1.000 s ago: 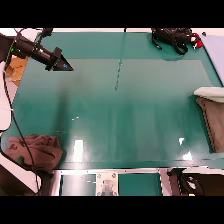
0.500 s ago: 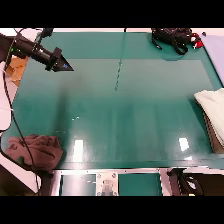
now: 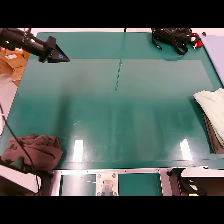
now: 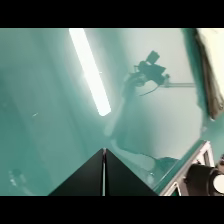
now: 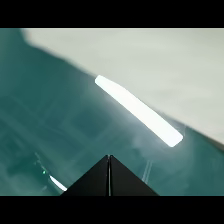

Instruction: Fold the shirts.

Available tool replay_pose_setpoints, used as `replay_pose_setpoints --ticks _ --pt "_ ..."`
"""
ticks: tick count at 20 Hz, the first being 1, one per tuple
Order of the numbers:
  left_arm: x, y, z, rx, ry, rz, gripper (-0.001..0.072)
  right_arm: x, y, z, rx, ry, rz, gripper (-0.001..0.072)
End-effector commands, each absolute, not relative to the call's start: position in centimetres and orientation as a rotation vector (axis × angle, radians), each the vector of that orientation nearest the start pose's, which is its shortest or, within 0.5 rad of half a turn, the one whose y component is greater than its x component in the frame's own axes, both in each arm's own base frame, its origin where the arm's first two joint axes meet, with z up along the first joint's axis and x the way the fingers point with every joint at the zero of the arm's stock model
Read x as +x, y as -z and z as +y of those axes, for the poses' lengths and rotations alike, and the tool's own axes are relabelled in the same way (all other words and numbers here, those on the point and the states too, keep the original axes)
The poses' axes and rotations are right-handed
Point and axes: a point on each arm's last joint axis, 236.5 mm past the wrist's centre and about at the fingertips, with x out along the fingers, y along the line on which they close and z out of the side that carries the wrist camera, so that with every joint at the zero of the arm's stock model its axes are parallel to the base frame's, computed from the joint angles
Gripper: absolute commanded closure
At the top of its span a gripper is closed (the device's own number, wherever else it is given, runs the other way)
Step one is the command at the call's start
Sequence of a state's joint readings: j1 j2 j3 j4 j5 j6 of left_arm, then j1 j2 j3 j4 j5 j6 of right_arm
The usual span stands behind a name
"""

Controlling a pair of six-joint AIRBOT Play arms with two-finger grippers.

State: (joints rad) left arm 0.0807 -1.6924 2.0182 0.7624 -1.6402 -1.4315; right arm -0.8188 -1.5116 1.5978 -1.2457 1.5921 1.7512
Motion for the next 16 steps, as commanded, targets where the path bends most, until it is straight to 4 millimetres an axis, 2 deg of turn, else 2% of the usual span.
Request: replay_pose_setpoints --ticks 1,3,6,8,10,12,16 --pt "42.9 -17.3 -10.9 -0.321 0.562 1.181 0.0689 37.8 -7.1 -14.4 0.74 0.267 1.23 0.0693" --pt "39.3 -16.1 -10.4 -0.289 0.51 1.234 0.0689 37.6 -6.3 -8.4 0.626 0.149 1.238 0.0693" --pt "32.8 -12.1 -10.9 -0.293 0.466 1.308 0.0689 34.2 -3.8 -0.9 0.513 0.019 1.253 0.0693" --pt "28.8 -9.1 -11.0 -0.322 0.439 1.348 0.0689 31.6 -2.0 2.9 0.468 -0.054 1.261 0.0693" --pt "25.7 -6.6 -10.7 -0.327 0.411 1.38 0.0689 30.3 -1.2 5.1 0.432 -0.101 1.246 0.0693" --pt "24.2 -5.3 -10.1 -0.311 0.39 1.411 0.0688 30.0 -1.2 6.5 0.403 -0.136 1.22 0.0693" --pt "24.1 -5.1 -10.0 -0.309 0.385 1.414 0.0688 29.7 -1.2 7.3 0.39 -0.162 1.231 0.0692"
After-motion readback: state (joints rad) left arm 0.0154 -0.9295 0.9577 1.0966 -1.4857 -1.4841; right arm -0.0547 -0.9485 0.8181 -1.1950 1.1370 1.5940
